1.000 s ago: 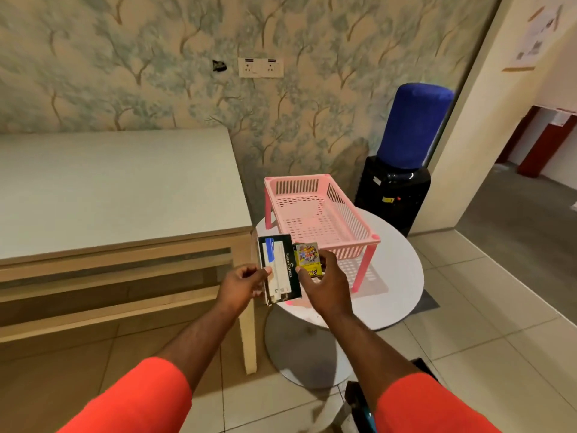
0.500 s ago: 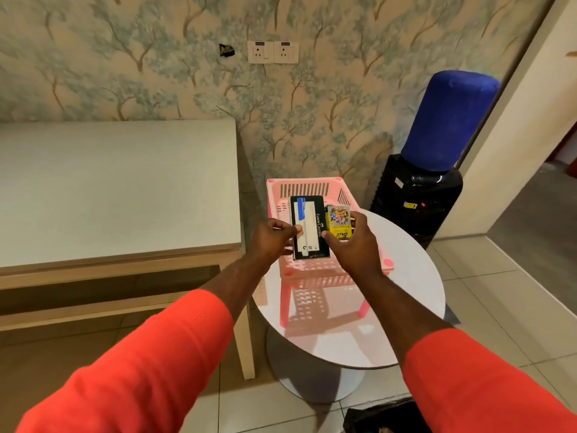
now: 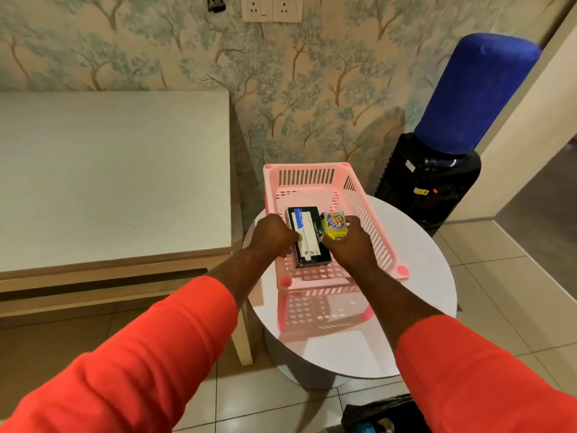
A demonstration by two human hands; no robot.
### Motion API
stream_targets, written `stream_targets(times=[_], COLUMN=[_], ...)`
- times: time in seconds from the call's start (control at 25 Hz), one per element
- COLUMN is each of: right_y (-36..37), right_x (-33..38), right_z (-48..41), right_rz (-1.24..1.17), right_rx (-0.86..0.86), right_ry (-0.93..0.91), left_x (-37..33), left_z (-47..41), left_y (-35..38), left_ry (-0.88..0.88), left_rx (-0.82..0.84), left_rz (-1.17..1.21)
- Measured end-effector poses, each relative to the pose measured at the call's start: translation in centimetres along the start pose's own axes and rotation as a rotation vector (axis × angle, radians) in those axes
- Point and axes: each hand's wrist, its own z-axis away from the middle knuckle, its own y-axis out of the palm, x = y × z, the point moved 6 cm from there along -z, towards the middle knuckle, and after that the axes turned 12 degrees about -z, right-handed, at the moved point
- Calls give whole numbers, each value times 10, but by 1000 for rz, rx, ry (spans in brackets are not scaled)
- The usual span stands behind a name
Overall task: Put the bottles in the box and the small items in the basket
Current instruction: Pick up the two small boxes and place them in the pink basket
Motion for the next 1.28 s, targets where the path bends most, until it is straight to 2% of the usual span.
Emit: stream_targets(times=[0.12,0.28,0.44,0.52,0.64,0.76,0.92,1.04,1.16,1.28], right_y=[3,13,21,22,23,25,26,19,12,7], right_x=[-6,-19,-18,-19,-24,-29,-32,-41,-45,-43], right_z=[-8,-11,-13,-15,-16,-17,-17,-19,-18,-15], right_rz=[51,141,175,207,235,255,263,403,389,409], right_rx=[58,159,230,251,262,281,387,490,525,522], right_ry=[51,102,107,97,100,103,87,105,135,64], left_x=[-11,-21,-23,-20,-11,-5,-9,-18,-25,-29], left_z=[1,4,8,6,-1,-8,-10,-6,0,8], left_y=[2,7,20,28,42,49,51,49,47,47], left_ry=[76,187,296,365,426,403,382,390,405,404], left_rx=[22,-73,-183,-193,-43,94,180,206,199,198], left_rz=[-274,-789,-1055,-1082,-1072,-1079,-1122,-1139,-1132,-1119])
